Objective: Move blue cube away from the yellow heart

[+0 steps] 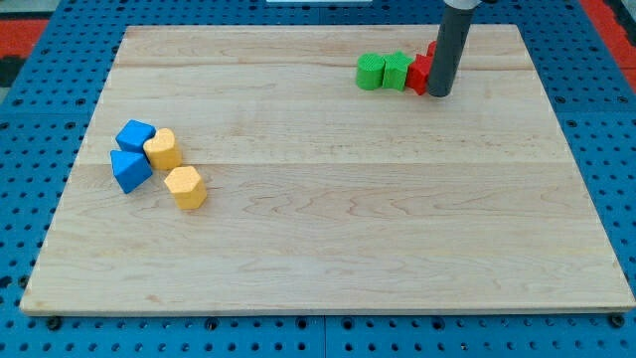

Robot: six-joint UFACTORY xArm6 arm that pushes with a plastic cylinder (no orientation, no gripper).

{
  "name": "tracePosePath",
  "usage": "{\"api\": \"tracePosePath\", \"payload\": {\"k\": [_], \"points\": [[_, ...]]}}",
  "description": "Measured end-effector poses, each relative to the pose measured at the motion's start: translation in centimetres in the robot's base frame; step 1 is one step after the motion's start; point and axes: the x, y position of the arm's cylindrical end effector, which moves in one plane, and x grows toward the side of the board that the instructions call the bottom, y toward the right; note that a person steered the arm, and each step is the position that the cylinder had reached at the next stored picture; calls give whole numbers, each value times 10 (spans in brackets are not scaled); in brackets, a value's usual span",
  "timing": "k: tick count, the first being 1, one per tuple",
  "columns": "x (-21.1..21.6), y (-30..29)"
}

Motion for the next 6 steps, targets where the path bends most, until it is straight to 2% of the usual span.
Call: {"api": "tracePosePath", "payload": {"k": [3, 4, 5, 6], "points": [[10, 2], [63, -14], [76, -80], [51, -168]]}}
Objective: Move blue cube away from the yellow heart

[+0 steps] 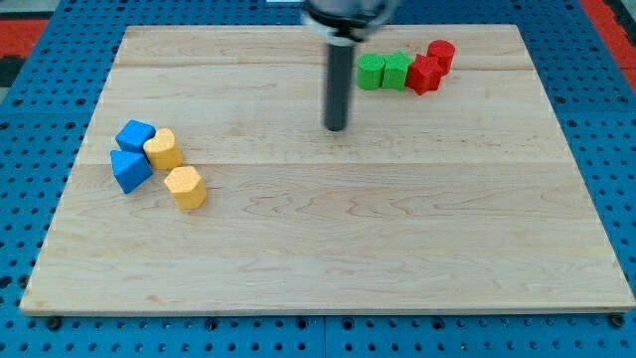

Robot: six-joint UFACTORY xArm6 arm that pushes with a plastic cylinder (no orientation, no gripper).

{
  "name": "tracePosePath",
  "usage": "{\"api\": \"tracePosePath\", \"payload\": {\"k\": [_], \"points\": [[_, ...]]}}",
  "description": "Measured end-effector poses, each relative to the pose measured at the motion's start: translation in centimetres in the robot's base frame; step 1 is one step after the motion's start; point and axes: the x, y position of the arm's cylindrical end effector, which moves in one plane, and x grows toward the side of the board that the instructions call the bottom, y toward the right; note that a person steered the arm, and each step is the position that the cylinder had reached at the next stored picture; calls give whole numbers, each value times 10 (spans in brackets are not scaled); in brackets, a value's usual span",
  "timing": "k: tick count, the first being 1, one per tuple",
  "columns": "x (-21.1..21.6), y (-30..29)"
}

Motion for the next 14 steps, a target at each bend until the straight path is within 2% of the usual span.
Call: {"api": "tracePosePath", "payload": {"k": [1, 3, 4, 5, 7, 8, 10, 14], "points": [[0, -90], [-1, -212], [49, -225], [82, -222], [68, -211], [71, -182], [118, -164], [118, -150]]}}
